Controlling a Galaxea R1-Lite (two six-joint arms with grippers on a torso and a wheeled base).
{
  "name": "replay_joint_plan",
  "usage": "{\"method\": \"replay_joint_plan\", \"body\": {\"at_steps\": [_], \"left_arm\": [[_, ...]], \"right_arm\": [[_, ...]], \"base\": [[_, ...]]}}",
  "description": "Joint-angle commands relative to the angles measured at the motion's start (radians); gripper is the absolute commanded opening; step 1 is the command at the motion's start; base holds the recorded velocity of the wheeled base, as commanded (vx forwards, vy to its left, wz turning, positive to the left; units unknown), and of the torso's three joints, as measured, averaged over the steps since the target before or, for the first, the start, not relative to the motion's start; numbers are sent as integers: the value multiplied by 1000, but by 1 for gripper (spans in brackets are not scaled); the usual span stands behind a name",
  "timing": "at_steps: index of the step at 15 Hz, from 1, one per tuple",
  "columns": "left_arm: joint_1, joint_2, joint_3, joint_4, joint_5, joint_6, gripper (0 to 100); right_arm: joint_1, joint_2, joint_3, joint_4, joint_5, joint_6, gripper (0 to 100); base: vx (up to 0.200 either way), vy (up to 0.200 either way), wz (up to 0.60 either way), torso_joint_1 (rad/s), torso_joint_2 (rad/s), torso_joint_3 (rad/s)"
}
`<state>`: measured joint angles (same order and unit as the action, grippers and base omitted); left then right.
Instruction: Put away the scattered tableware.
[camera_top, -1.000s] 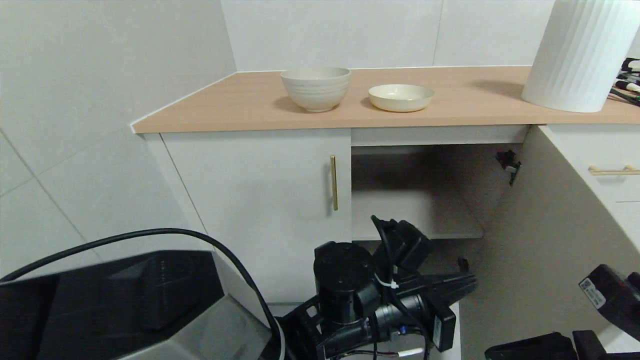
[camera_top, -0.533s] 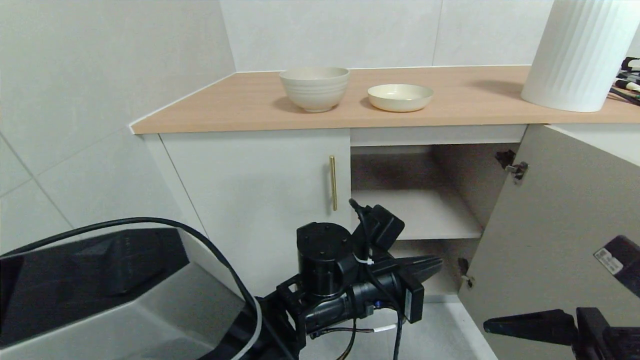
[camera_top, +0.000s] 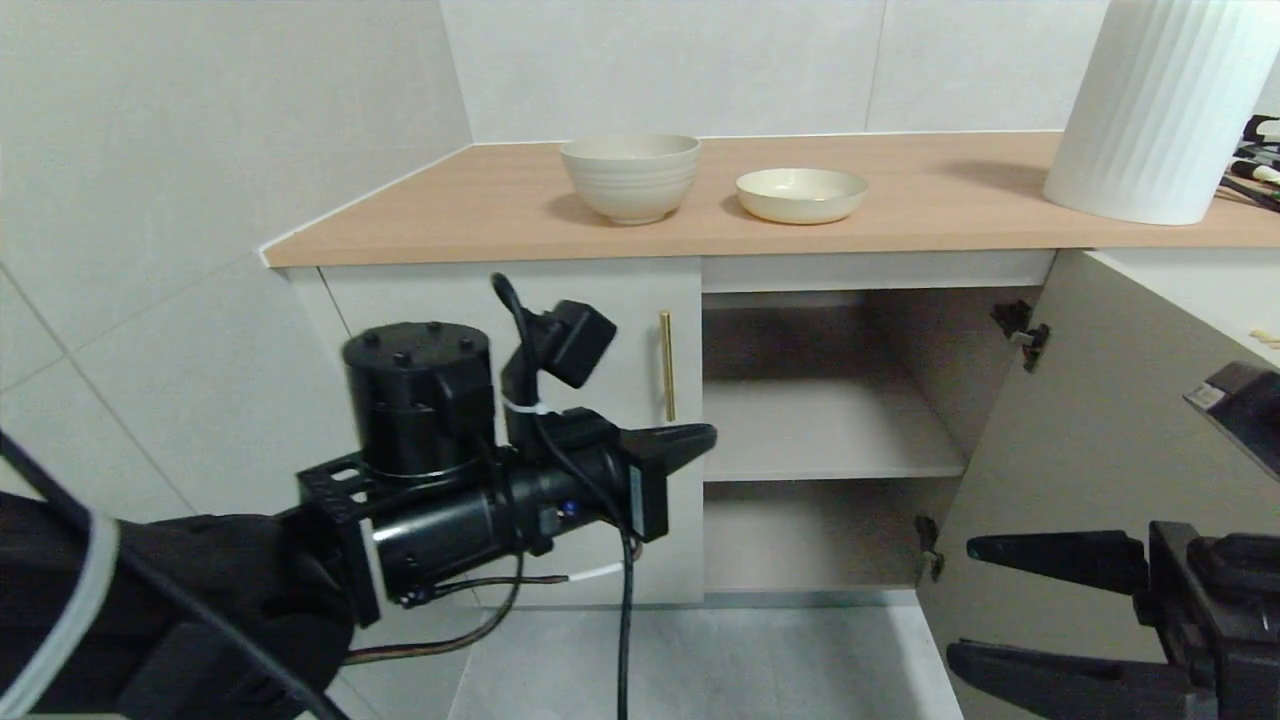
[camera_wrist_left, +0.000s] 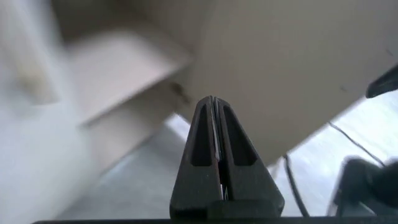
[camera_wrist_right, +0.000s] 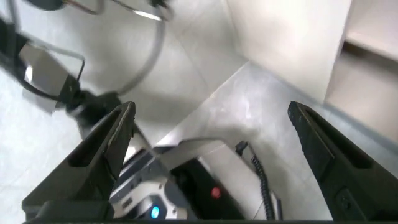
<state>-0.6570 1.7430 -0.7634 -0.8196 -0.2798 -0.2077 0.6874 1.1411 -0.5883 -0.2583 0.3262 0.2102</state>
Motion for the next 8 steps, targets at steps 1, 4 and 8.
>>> {"method": "replay_joint_plan", "body": {"at_steps": [1,4,8], "left_arm": [[91,-172,19,91,1,1,0],[108,-280,32,206,2,1,100],[241,-419,136,227,-2,-2,100]], "right_arm": [[-63,62,-67,1,1,-5,100],[-94,114,-157,10,4,-8,100],[-115,252,-285,42,4,-8,100]], "base": [[0,0,0,0,0,0],[0,0,0,0,0,0],[0,0,0,0,0,0]]}}
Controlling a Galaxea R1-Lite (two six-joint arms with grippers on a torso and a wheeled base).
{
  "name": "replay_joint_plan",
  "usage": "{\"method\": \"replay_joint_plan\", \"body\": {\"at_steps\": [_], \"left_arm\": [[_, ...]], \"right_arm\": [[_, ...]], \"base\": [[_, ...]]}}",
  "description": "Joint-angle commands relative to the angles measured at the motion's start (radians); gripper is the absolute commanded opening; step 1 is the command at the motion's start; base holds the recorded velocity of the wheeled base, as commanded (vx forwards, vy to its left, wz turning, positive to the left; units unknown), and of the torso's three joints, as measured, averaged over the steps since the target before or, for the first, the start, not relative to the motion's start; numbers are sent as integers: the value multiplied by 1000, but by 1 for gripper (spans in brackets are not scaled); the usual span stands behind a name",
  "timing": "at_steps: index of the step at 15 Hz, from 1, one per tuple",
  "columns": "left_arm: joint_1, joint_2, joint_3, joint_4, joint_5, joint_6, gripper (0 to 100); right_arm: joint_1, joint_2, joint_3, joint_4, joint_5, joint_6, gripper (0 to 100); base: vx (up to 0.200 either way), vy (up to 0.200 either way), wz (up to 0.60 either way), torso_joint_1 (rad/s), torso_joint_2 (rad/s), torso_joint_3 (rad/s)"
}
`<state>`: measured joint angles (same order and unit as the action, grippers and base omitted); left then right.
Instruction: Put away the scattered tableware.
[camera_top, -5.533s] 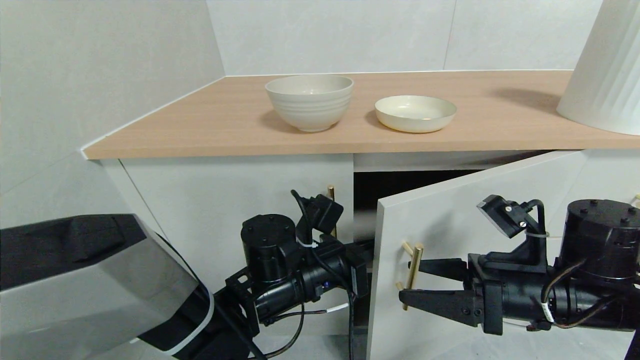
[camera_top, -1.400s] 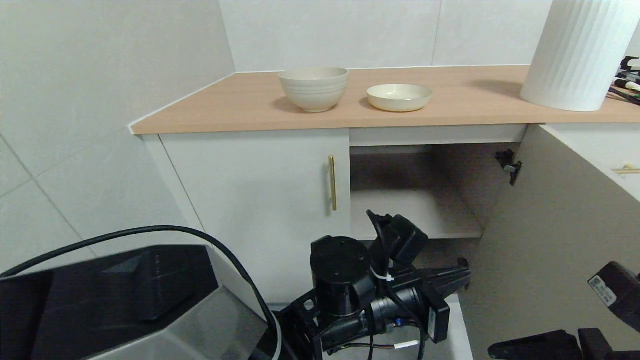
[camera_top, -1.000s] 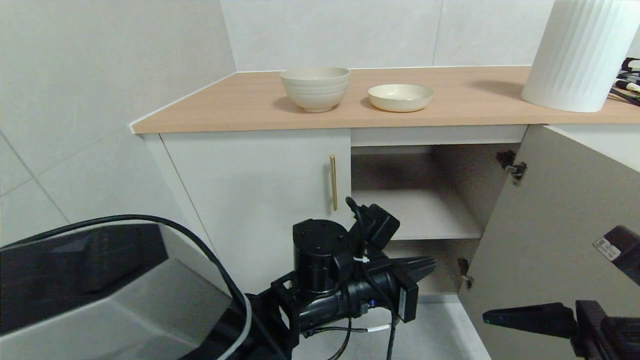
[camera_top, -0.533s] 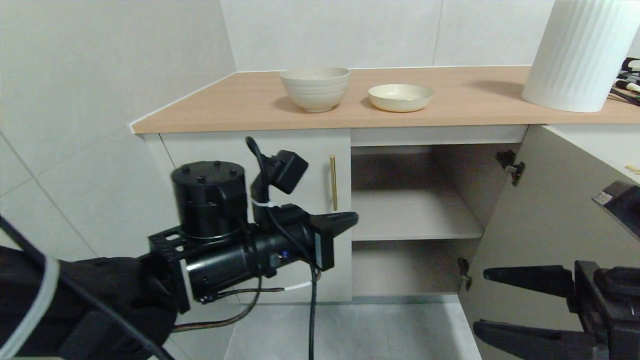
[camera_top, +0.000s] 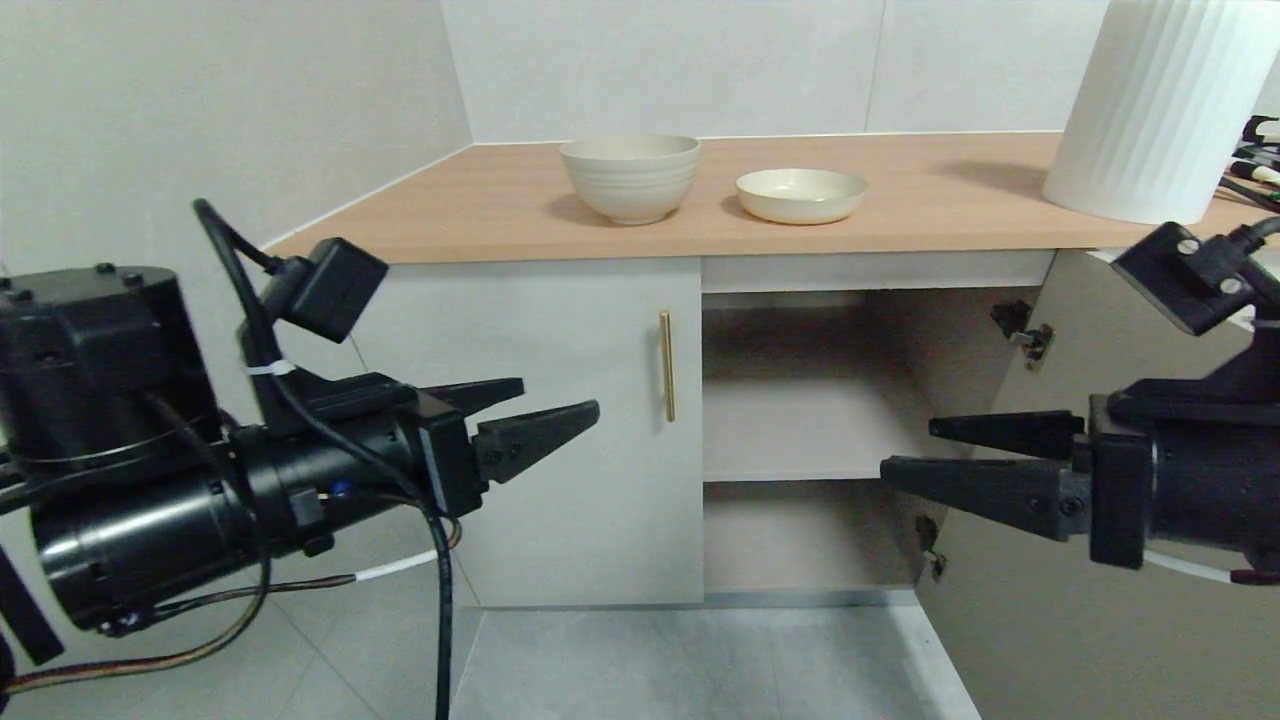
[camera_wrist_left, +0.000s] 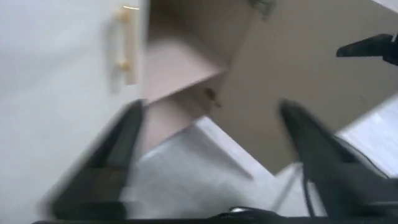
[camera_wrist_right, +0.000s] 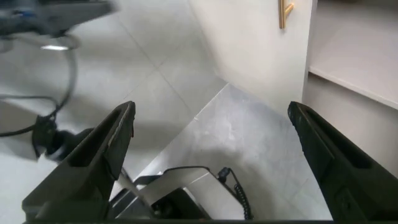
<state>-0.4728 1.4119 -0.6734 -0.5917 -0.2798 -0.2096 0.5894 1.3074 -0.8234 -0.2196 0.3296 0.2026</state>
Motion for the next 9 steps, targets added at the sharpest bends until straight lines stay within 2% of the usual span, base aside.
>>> {"method": "replay_joint_plan", "body": {"at_steps": [1,2,9], "left_arm": [[97,-102,64,0,-9,-2,100],[114,-94,61,-5,-4,-1,100],[115,-71,49,-7,-2,1,100]], "right_arm": [[-33,104,-60,0,-1,0,100],[-42,105,-54,-1,-1,1,100],[-62,87,-39,37,-18,1,100]], "base": [[0,0,0,0,0,0],[0,0,0,0,0,0],[0,0,0,0,0,0]]}}
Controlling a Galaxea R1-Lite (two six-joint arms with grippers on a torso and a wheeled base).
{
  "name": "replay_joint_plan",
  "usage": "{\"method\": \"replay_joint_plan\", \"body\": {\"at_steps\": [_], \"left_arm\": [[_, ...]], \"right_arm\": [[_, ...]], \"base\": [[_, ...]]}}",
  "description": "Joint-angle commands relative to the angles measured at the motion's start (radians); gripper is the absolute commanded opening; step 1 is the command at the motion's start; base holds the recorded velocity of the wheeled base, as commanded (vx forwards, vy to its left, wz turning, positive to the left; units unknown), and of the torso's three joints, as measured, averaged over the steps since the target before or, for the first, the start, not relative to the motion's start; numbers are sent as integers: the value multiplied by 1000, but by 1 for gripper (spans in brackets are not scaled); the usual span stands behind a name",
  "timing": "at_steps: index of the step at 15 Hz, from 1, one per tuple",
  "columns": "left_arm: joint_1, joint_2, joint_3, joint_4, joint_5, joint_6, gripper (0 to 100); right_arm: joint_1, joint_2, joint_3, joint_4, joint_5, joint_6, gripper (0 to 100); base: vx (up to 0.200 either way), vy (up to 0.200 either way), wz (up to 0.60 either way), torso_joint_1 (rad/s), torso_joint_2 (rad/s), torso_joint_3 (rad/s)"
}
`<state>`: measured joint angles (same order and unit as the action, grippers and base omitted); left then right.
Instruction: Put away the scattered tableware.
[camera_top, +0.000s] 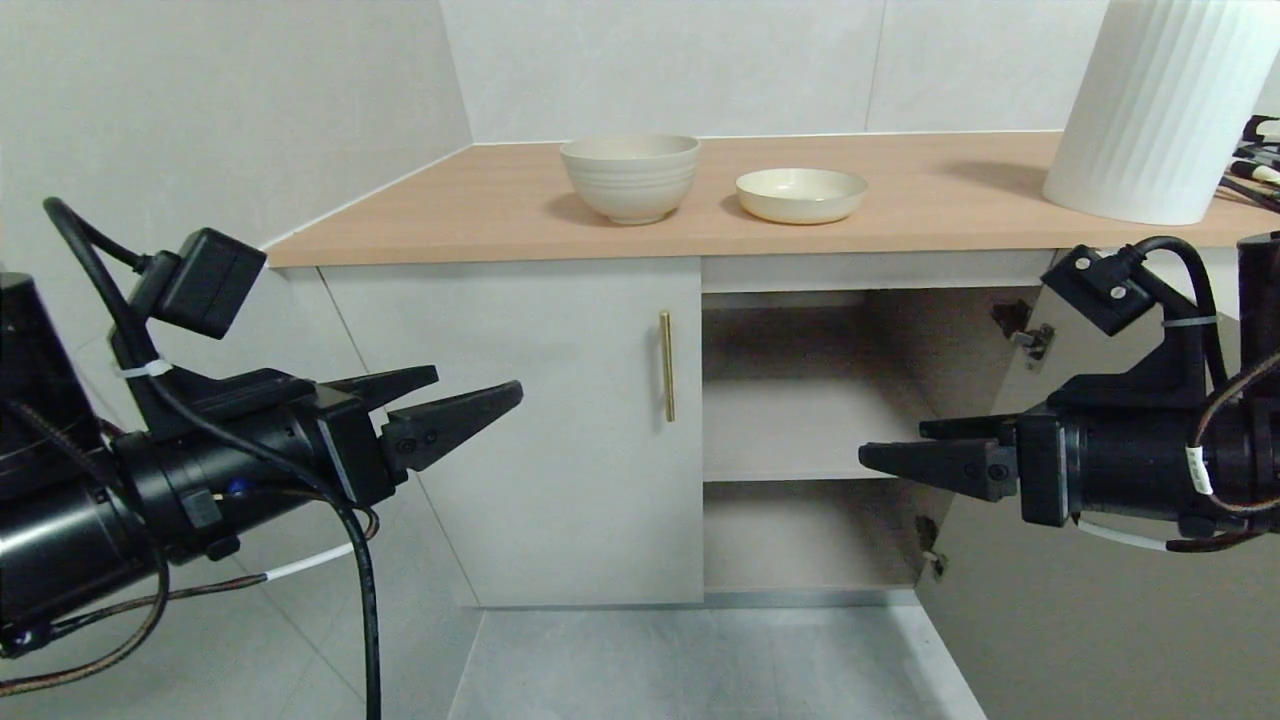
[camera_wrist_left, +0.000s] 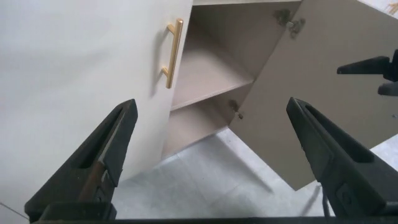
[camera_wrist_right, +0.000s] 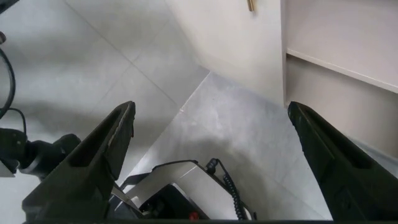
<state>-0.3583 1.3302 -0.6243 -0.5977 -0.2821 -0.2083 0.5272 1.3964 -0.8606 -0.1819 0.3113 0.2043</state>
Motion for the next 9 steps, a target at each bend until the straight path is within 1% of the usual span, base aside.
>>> {"method": "replay_joint_plan", "body": {"at_steps": [1,4,9], "left_arm": [[1,10,0,-1,0,0,100],[1,9,-2,-1,0,0,100],[1,6,-2,1,-2,1,100]], "right_arm": [[0,-2,0,-2,2,0,100],[-1,-10,9,-14,2,-2,100],[-1,-7,28,-21,2,-36,100]], "base": [[0,0,0,0,0,0],[0,0,0,0,0,0],[200,0,0,4,-1,4]]}}
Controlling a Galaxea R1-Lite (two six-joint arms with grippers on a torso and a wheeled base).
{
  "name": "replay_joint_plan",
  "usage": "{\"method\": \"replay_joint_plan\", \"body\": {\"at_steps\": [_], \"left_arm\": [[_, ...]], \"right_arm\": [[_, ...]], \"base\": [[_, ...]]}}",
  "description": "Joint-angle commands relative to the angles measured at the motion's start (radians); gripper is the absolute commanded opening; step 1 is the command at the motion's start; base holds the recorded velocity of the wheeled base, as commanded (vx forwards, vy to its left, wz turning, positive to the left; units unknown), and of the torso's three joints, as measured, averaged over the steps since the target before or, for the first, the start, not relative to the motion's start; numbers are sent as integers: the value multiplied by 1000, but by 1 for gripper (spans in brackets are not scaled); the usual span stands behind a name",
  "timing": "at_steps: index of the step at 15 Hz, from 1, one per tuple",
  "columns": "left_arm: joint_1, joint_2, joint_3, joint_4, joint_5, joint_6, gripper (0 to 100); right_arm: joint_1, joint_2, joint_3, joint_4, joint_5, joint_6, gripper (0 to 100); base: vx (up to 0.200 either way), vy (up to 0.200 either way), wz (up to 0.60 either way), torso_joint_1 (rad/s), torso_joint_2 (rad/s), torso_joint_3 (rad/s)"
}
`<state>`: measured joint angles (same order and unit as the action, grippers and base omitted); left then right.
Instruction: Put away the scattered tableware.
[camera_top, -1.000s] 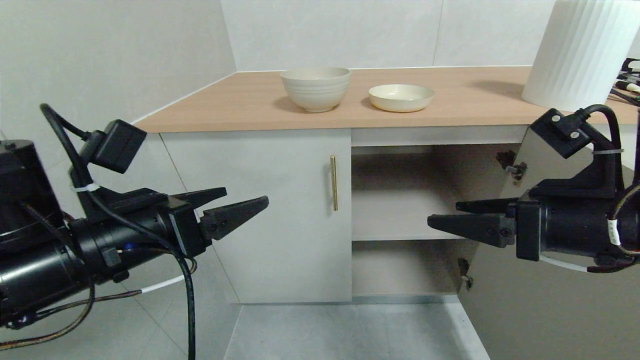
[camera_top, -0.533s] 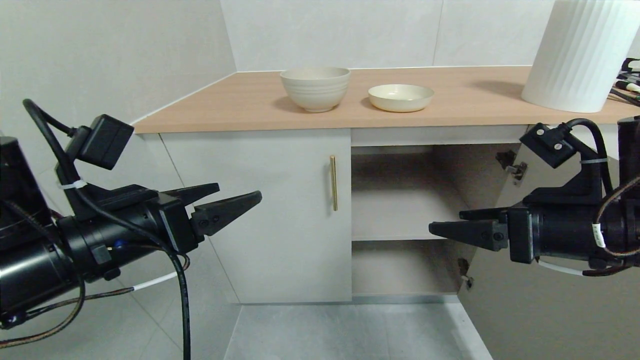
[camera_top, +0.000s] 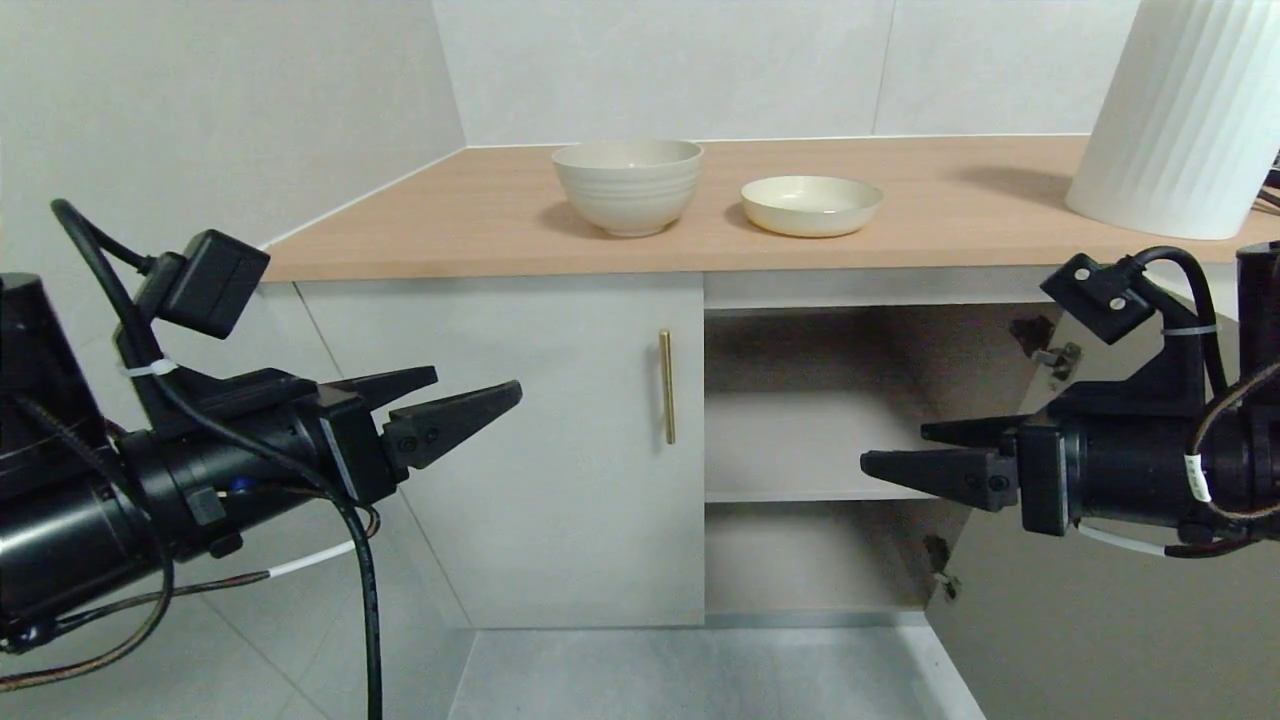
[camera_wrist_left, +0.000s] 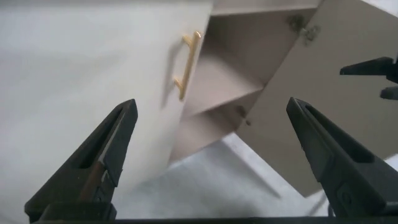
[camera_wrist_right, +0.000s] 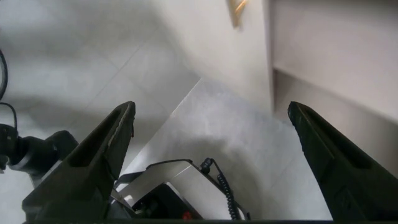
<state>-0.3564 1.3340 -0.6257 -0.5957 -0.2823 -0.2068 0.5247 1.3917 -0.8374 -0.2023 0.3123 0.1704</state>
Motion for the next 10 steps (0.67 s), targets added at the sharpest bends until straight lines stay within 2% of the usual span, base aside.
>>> {"method": "replay_joint_plan", "body": {"at_steps": [1,8,10], "left_arm": [[-1,2,0,-1,0,0,100],[-3,-1,0,-1,0,-2,100],[-1,-18,-2,1,2,-2,100]], "right_arm": [[1,1,4,0,1,-2,100],[1,7,37,-77,1,-3,100],[1,7,37,-77,1,-3,100]], "base": [[200,0,0,2,2,2],[200,0,0,1,4,2],[0,0,0,0,0,0]]}}
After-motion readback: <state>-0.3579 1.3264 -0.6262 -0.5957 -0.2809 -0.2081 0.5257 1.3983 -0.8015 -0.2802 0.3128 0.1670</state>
